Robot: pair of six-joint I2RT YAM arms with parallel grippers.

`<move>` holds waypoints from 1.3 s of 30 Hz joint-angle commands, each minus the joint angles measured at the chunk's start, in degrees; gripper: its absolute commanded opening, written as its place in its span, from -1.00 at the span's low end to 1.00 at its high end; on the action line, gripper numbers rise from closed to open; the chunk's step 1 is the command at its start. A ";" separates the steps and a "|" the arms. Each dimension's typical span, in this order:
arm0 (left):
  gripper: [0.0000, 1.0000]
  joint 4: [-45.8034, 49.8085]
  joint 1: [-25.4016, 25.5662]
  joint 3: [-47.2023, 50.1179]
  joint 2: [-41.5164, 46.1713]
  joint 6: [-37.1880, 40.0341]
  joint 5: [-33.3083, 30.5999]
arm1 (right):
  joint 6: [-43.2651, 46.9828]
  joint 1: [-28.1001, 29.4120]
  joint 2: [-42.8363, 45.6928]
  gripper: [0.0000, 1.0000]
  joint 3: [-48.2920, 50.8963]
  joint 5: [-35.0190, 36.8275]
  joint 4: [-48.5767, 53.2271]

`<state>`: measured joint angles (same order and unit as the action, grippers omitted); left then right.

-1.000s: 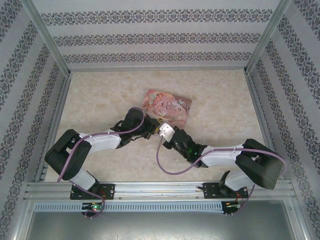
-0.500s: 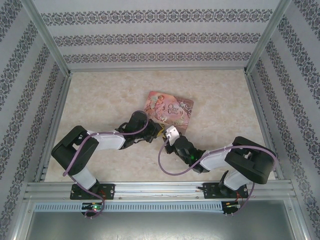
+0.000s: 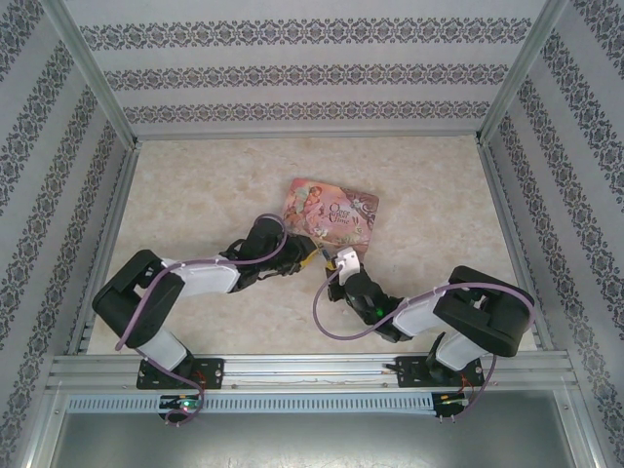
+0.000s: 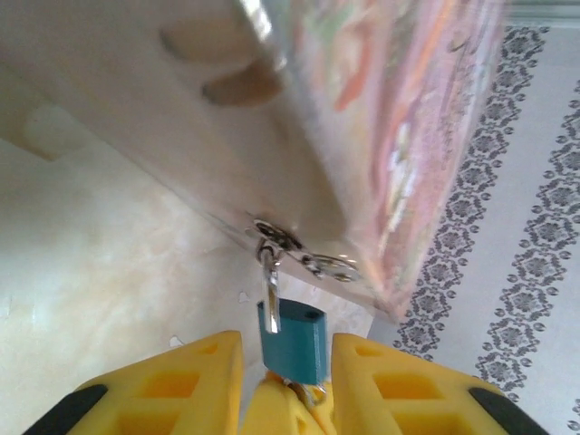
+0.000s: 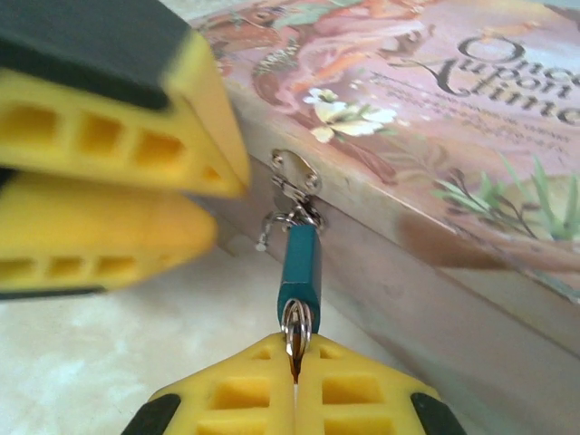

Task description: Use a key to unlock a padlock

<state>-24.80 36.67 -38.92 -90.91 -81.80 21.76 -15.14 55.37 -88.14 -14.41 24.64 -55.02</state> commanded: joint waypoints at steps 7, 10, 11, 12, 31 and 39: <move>-0.27 17.08 -3.09 -1.79 11.67 12.50 -6.64 | -14.01 -0.47 7.68 -1.00 4.81 2.73 2.19; -0.23 22.42 -3.49 -3.61 14.85 17.23 -9.59 | -20.47 -2.31 10.76 -1.00 6.14 -0.57 3.92; -0.21 23.96 -3.52 -4.09 15.75 18.65 -10.72 | -22.67 -3.37 11.64 -1.00 6.24 -2.49 5.22; -0.18 25.21 -3.62 -4.61 16.62 20.05 -11.83 | -25.00 -4.36 12.47 -1.00 6.31 -4.11 6.38; -0.01 33.40 -4.98 -8.17 21.39 30.37 -20.33 | -54.10 -13.10 21.53 -1.00 6.42 -16.17 16.43; -0.01 33.43 -5.27 -8.18 21.40 30.38 -20.00 | -59.49 -14.23 17.47 -1.00 5.54 -19.42 16.09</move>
<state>6.92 32.47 -46.15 -70.52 -52.66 2.72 -71.07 41.71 -69.14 -8.71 7.09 -39.92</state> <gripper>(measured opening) 0.496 0.043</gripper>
